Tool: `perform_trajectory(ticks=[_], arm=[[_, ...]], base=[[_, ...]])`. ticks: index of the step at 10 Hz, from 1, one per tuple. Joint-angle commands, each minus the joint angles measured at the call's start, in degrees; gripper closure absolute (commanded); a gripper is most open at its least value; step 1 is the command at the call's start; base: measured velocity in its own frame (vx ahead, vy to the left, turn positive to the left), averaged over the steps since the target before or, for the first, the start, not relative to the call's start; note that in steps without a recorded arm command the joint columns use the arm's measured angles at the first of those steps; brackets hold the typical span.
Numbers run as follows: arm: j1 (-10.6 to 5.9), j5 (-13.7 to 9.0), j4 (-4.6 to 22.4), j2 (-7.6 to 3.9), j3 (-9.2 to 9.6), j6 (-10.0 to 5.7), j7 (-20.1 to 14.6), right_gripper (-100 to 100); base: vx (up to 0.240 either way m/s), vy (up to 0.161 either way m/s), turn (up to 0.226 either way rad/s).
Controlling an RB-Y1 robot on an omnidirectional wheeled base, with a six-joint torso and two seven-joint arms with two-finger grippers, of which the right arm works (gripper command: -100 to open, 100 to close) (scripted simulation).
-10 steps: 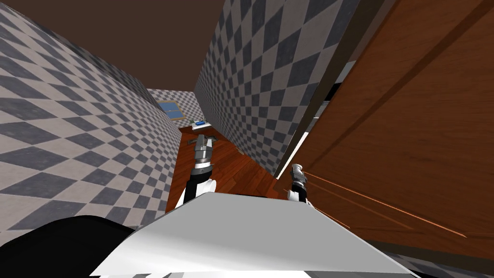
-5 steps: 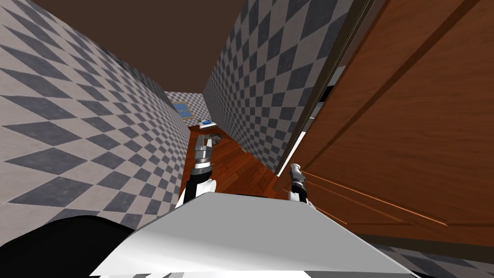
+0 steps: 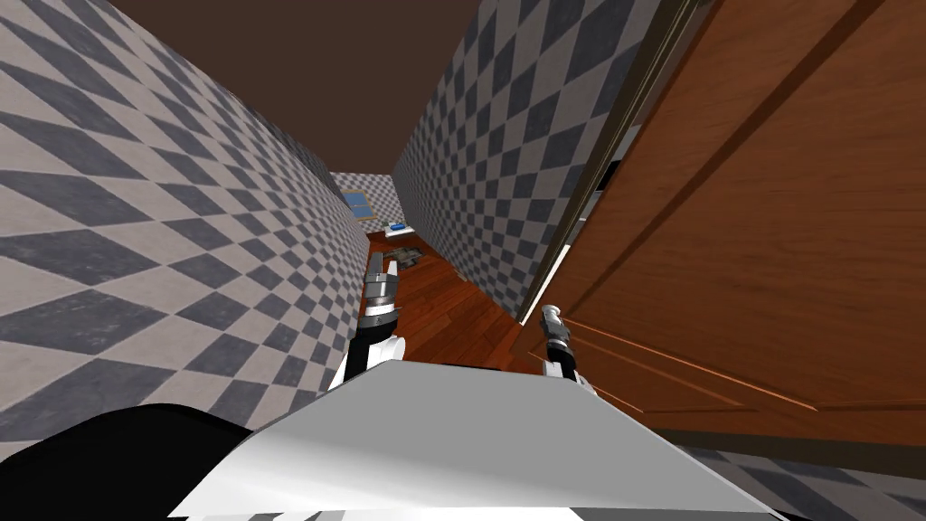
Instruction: Pull the door open
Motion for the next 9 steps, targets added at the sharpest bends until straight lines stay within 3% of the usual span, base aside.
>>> perform_trajectory(ticks=[1, 2, 9], arm=[[0.25, 0.8, -0.1, -0.24, 0.94, -0.14, -1.4, 100], [0.12, 0.5, 0.2, -0.20, 0.54, -0.04, -0.8, 100], [1.42, 5.3, -0.1, -1.60, 4.25, -1.86, -6.5, 100]], base=[[-0.193, -0.023, 0.097], [-0.086, -0.007, 0.029], [-0.221, -0.015, 0.076]])
